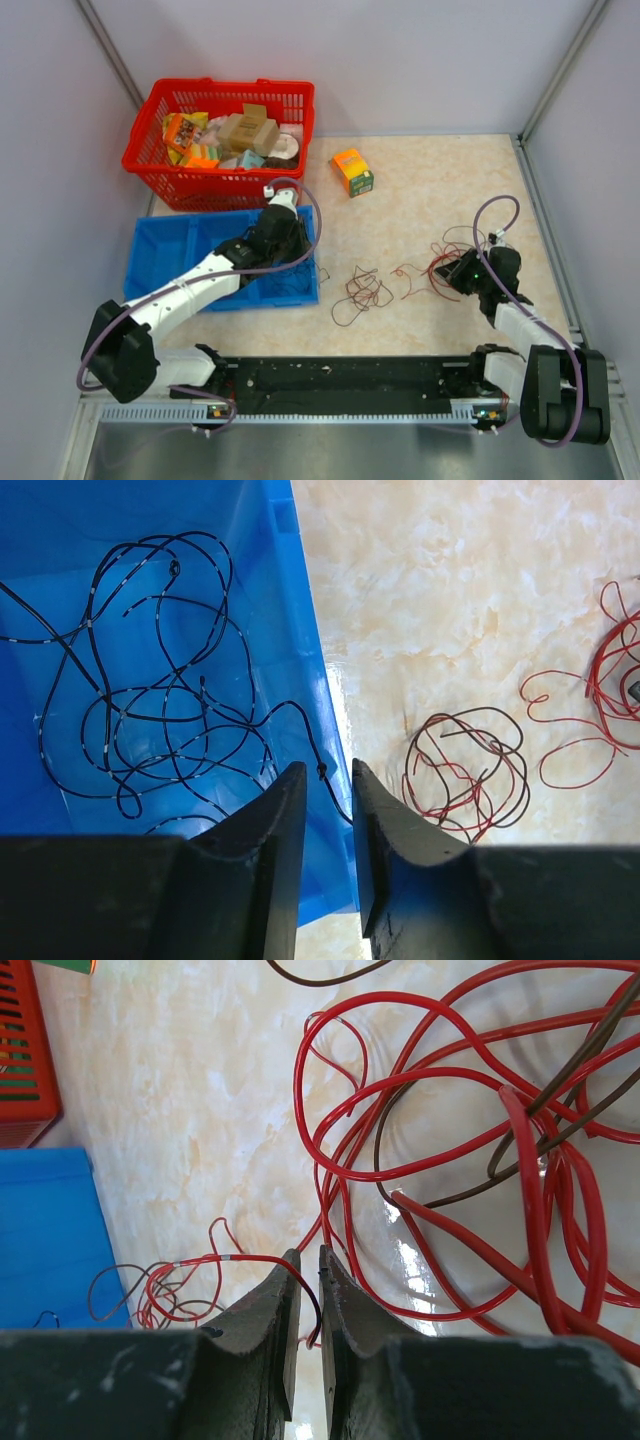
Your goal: Untangle the cables
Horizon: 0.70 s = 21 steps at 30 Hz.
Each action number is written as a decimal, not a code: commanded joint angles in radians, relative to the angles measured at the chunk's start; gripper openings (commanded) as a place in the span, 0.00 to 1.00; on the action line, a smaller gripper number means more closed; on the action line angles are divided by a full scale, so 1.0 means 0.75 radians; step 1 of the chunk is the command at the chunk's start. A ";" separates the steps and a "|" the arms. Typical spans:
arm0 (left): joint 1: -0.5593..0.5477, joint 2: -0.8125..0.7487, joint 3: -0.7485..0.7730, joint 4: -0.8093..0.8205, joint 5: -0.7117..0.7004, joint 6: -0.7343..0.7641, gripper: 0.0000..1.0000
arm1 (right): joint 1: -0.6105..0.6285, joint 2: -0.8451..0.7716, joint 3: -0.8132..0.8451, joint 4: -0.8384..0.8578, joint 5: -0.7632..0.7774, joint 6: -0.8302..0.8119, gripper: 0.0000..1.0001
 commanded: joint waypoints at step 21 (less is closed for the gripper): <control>0.007 -0.267 -0.106 -0.047 -0.291 0.189 0.00 | -0.012 -0.013 -0.003 0.055 -0.008 -0.009 0.13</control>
